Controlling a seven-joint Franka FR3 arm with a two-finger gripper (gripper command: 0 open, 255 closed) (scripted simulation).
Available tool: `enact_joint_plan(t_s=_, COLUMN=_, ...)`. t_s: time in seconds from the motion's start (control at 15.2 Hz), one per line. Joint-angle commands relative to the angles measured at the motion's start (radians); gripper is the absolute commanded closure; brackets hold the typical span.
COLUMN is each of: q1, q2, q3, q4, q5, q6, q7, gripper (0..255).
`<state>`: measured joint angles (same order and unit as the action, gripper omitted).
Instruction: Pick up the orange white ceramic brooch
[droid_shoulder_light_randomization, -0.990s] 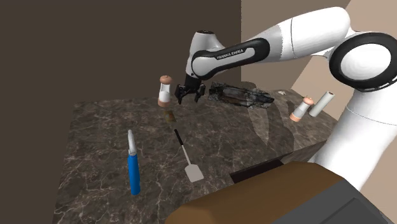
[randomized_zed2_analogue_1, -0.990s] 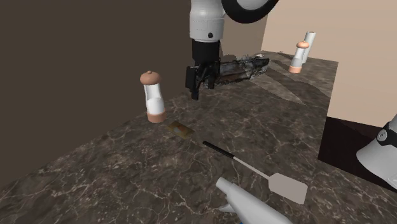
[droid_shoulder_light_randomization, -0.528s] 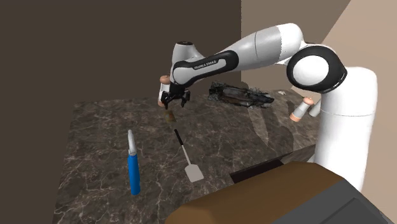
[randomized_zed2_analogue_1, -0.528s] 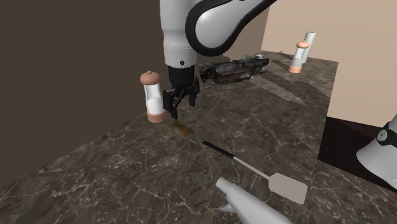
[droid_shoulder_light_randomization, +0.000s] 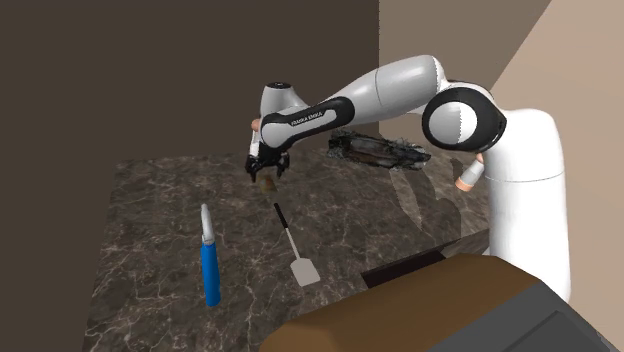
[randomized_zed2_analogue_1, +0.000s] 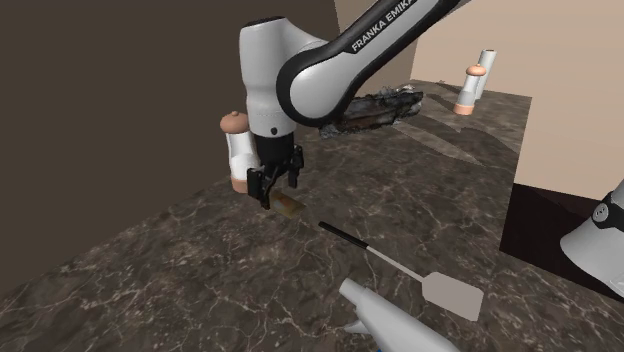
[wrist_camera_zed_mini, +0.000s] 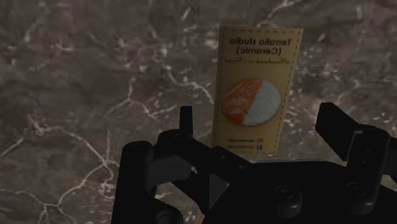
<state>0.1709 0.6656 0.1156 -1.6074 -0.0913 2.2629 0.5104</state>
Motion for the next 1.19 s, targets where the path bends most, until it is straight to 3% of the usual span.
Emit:
enact_joint_plan(t_s=0.0, q1=0.001, q2=0.018, q3=-0.002, q4=0.003, q5=-0.002, q6=0.016, q7=0.001, gripper=0)
enact_joint_plan(t_s=0.13, q1=0.002, q2=0.024, q3=-0.002, q4=0.003, q5=-0.003, q6=0.021, q7=0.002, gripper=0)
enact_joint_plan(t_s=0.2, q1=0.002, q2=0.023, q3=-0.002, q4=0.003, q5=-0.003, q6=0.021, q7=0.002, gripper=255)
enact_joint_plan(t_s=0.79, q1=0.002, q2=0.024, q3=-0.002, q4=0.003, q5=-0.003, q6=0.021, q7=0.002, gripper=255)
enact_joint_plan(t_s=1.12, q1=-0.001, q2=-0.018, q3=0.002, q4=0.006, q5=0.002, q6=-0.024, q7=-0.001, gripper=255)
